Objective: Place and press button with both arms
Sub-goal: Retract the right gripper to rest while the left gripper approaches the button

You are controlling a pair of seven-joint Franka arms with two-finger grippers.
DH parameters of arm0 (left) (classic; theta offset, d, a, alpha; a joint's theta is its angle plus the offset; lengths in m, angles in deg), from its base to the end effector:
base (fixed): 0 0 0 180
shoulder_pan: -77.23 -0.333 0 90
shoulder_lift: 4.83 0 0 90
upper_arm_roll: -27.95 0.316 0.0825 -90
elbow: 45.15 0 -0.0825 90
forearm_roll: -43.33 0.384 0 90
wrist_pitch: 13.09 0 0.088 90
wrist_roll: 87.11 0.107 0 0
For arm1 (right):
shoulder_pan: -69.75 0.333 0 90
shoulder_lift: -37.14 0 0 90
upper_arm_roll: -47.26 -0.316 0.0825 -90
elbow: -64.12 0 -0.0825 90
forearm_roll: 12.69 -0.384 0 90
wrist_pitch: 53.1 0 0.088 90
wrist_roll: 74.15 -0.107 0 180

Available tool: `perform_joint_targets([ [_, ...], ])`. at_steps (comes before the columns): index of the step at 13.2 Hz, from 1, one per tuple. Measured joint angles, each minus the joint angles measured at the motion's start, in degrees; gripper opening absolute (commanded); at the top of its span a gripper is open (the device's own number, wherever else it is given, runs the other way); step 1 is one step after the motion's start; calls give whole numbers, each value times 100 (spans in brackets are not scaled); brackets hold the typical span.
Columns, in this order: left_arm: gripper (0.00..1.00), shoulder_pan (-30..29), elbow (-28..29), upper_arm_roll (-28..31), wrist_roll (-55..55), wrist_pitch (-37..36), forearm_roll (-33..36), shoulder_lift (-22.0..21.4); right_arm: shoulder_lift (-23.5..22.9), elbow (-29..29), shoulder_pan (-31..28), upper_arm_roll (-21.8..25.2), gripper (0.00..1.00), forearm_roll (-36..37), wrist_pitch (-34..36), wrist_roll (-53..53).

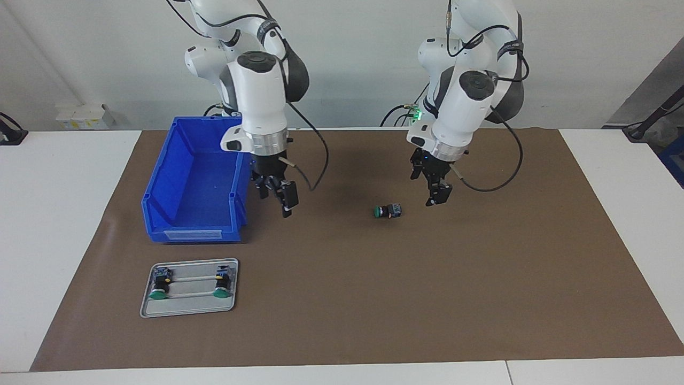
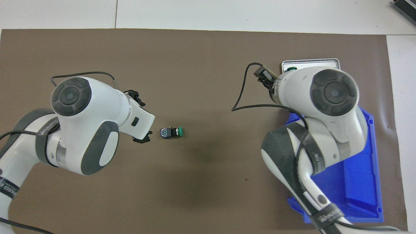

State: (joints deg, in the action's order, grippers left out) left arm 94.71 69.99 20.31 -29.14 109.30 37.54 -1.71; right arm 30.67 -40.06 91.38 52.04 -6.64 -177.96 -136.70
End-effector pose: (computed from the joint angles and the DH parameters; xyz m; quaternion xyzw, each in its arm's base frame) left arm 0.5168 -0.2462 0.4350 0.7639 -0.6426 0.0480 0.0351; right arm 0.5917 0.1770 0.4978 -0.9228 0.3613 -0.1279 0.0395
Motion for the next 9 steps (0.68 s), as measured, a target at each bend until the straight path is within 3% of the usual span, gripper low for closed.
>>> perform_joint_targets([
  [5,100,446,389,0,65,510,-1,184,428,39,-1380,14,100,-517,913,3297],
  [9,99,574,465,1,30,1192,-218,700,732,645,-1853,23,100,-528,2278,4703],
])
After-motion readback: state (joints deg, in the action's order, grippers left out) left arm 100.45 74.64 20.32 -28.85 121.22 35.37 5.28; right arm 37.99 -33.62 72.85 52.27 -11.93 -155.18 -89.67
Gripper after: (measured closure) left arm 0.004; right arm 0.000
